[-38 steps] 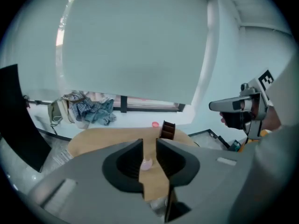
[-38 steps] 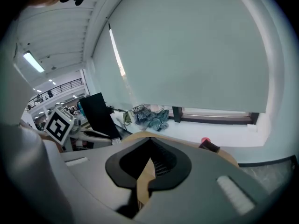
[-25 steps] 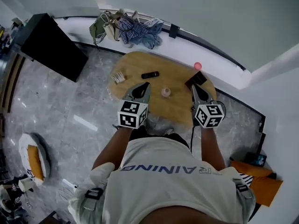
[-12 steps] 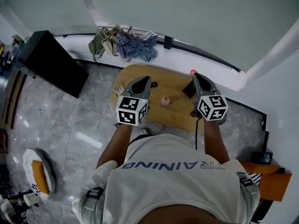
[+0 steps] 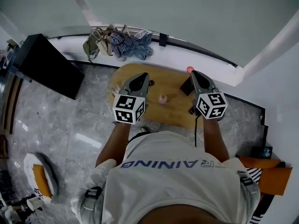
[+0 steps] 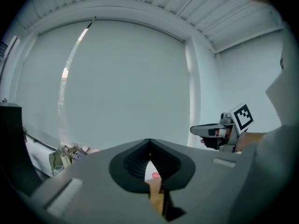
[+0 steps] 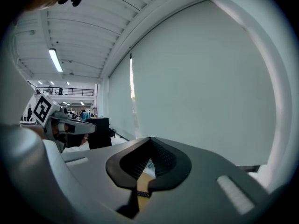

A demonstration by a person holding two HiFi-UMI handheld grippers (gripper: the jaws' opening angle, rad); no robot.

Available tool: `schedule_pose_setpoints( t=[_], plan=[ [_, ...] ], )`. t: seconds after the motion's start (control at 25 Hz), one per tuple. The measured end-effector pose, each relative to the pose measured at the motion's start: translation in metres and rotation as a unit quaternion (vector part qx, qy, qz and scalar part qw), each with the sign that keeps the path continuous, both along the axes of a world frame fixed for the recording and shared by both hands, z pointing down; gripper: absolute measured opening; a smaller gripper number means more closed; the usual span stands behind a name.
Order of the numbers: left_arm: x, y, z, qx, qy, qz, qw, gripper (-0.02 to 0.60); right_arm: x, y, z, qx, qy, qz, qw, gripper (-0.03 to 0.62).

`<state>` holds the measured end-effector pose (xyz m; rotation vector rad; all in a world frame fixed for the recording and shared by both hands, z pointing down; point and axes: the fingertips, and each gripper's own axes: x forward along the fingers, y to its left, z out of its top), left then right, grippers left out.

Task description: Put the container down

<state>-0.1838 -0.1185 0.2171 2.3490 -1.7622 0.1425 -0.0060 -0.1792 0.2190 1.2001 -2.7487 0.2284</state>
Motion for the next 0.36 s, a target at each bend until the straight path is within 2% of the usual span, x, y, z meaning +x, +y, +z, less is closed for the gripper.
schedule_pose_setpoints(
  t=[0.12,0.36],
  plan=[
    [0.003,-0.005,0.001,-0.003,-0.001,0.006,1.0000,-0.002,-0.001,-0.001,-0.004,-0.001,-0.010,-0.002,1.000,0.014],
    [0.006,-0.013,0.004,-0.008,-0.002,0.017,0.9998,-0.002,-0.005,-0.007,0.005,-0.006,0.003,-0.004,1.000,0.014]
  ],
)
